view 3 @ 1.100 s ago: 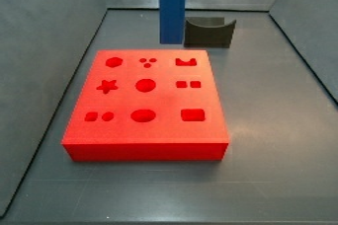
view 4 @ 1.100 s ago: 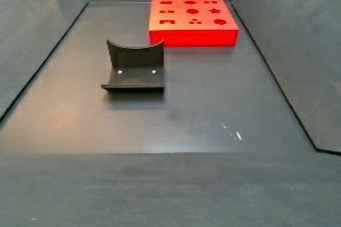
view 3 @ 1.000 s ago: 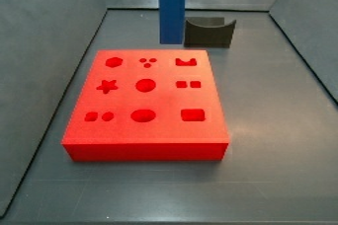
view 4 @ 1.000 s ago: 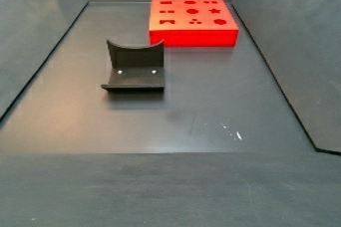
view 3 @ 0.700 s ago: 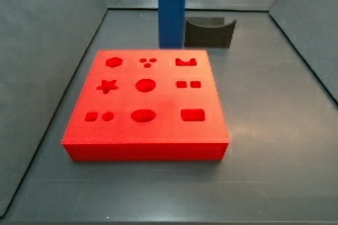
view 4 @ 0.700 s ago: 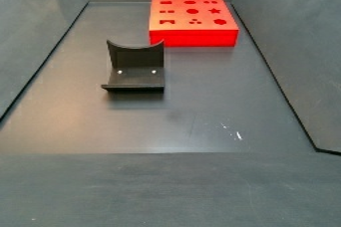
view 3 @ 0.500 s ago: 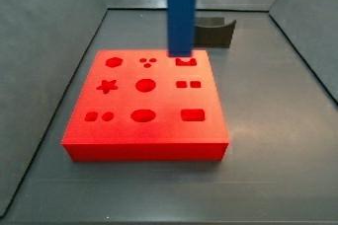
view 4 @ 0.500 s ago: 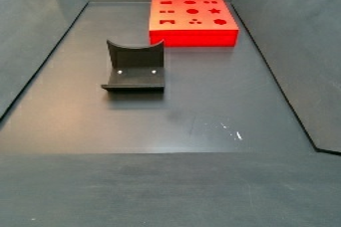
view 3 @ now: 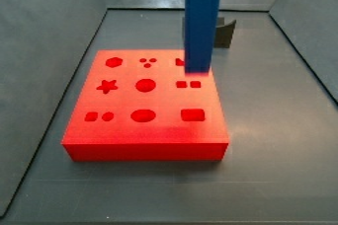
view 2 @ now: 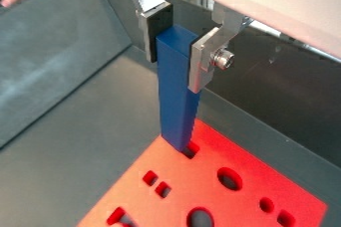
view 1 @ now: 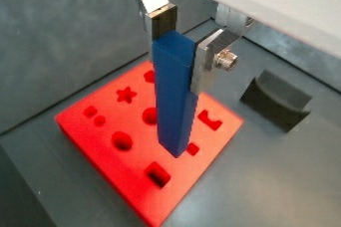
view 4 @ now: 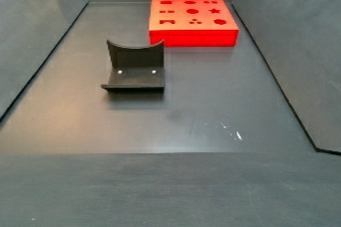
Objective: Insert the rectangle object.
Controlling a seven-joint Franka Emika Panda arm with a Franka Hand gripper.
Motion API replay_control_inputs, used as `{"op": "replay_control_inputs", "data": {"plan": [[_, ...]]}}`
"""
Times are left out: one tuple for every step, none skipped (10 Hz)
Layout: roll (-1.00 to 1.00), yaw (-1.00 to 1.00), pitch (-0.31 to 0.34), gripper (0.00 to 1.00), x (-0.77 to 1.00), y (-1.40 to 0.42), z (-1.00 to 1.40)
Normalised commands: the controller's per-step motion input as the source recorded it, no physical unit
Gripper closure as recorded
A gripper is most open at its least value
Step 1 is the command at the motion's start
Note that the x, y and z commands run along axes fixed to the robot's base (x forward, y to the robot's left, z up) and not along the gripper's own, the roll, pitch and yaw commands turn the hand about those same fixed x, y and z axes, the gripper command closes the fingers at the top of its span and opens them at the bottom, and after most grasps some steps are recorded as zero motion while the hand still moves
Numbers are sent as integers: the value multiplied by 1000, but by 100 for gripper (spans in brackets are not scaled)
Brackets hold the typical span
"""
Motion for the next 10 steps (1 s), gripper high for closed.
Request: {"op": "replay_control_inputs", "data": {"plan": [[97,40,106,100,374,-303,-903],[49,23,111,100,263,-257,-946],[0,0,64,100,334,-140,-877],[-6,0,27,100,97,0,-240],[-70,0,20,100,14,0,-51],[-23,111,34,100,-71,0,-149],[0,306,6,100,-306,0,-91],[-9,306,0,100,-294,0,-71],[0,229,0,100,-263,0,-43],[-1,146,0,100,-171,-37,-46]]}}
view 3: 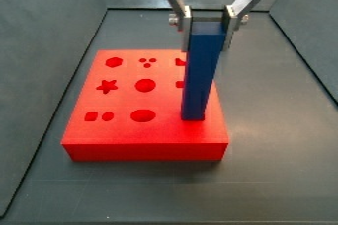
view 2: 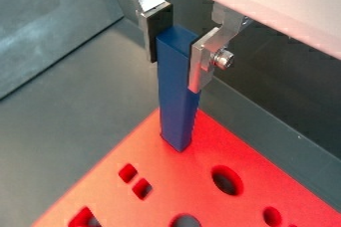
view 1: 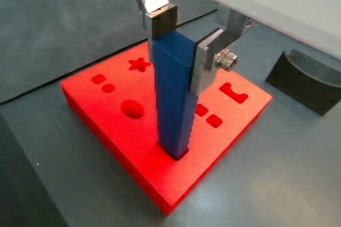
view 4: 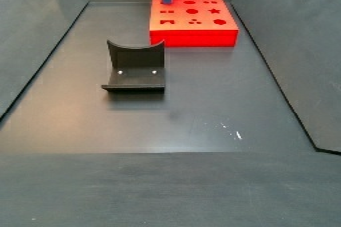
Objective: Insert the rectangle object.
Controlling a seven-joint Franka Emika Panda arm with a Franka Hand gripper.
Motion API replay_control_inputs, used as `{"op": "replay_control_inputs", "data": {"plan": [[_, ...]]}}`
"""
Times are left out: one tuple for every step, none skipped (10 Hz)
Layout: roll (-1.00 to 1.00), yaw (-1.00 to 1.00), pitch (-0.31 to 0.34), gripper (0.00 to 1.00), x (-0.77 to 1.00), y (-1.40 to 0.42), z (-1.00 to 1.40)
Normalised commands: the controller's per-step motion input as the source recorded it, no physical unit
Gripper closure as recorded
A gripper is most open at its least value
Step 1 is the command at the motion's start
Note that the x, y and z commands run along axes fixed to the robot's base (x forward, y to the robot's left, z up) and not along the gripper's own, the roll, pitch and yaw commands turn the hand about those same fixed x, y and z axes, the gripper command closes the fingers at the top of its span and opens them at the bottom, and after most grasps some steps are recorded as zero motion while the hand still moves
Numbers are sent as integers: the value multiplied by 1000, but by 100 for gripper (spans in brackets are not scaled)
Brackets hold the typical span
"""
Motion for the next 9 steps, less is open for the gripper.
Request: {"op": "replay_control_inputs", "data": {"plan": [[-70,3,0,100,-83,0,-171],[-219,0,0,100,3,0,-300],[-454,0,6,100,74,166,-257],[-443,0,39,100,66,229,-291],[-294,0,43,100,14,37,-511],[-94,0,24,100,0,0,-554],[-47,23,1,100,-31,-3,-646],[-13,77,19,100,-43,-169,-651],[0,77,0,100,-54,-157,-591]]}}
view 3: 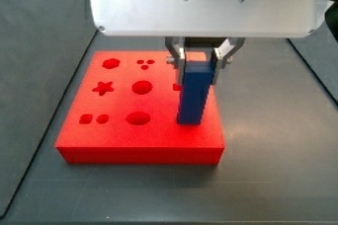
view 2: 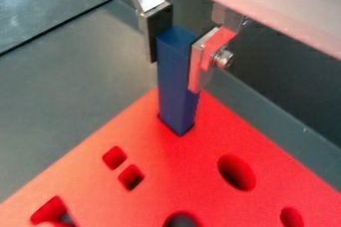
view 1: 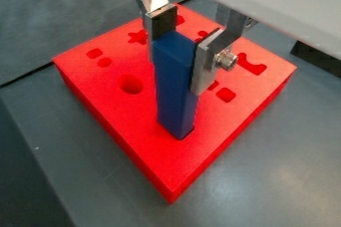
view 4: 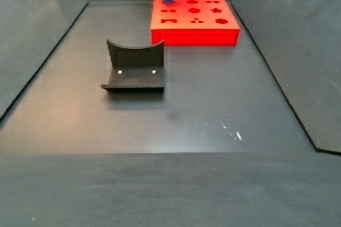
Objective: Insert the rectangle object.
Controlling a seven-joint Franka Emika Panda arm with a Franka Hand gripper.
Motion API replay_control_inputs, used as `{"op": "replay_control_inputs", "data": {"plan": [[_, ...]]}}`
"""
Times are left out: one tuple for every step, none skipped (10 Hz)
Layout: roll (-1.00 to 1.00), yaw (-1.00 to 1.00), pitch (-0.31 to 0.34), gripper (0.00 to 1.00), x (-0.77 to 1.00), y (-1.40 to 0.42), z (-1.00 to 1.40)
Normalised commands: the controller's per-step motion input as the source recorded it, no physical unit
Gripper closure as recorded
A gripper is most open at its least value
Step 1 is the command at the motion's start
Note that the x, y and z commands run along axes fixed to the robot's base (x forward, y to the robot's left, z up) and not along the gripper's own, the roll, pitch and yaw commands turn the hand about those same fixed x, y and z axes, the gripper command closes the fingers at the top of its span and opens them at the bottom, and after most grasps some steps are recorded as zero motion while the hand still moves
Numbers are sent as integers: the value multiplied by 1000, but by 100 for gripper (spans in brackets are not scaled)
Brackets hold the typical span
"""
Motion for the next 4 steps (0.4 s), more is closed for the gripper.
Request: {"op": "replay_control_inputs", "data": {"plan": [[-16,37,0,100,-6,0,-280],[-54,0,-51,100,-29,51,0],[-10,0,-11,100,0,0,0],[0,0,0,100,0,0,0]]}}
